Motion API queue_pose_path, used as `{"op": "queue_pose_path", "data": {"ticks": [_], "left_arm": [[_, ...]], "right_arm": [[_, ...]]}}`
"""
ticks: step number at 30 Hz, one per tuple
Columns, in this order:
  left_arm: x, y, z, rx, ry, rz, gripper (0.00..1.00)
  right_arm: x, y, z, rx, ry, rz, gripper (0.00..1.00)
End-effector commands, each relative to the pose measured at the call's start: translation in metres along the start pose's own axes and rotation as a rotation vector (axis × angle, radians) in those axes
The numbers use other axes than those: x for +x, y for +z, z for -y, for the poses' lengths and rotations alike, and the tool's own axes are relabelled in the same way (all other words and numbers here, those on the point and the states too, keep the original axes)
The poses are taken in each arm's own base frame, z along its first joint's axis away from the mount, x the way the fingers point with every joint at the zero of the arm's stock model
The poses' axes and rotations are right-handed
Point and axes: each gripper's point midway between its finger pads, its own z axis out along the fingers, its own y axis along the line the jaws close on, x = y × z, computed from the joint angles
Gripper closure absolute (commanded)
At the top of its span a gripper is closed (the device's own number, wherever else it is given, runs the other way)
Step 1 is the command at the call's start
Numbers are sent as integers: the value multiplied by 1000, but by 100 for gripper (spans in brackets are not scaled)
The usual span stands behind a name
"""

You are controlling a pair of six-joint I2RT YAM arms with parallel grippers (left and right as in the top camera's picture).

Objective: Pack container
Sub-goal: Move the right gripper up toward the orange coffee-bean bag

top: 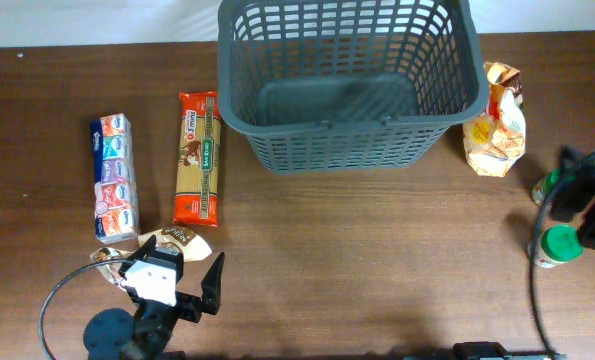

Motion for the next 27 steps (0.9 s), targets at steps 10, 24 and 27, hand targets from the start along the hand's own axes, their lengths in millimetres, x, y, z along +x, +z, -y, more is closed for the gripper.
{"op": "queue_pose_path", "data": {"ticks": [10,24,27], "left_arm": [[0,-1,-3,-18,2,-6,1],[23,-2,-1,-13,-29,-98,1],[23,-2,-1,-13,-29,-99,1]], "right_arm": [[38,93,19,221,192,-388,1],[28,131,48,-69,253,-478,1],[21,135,51,-62,243,-445,1]]}}
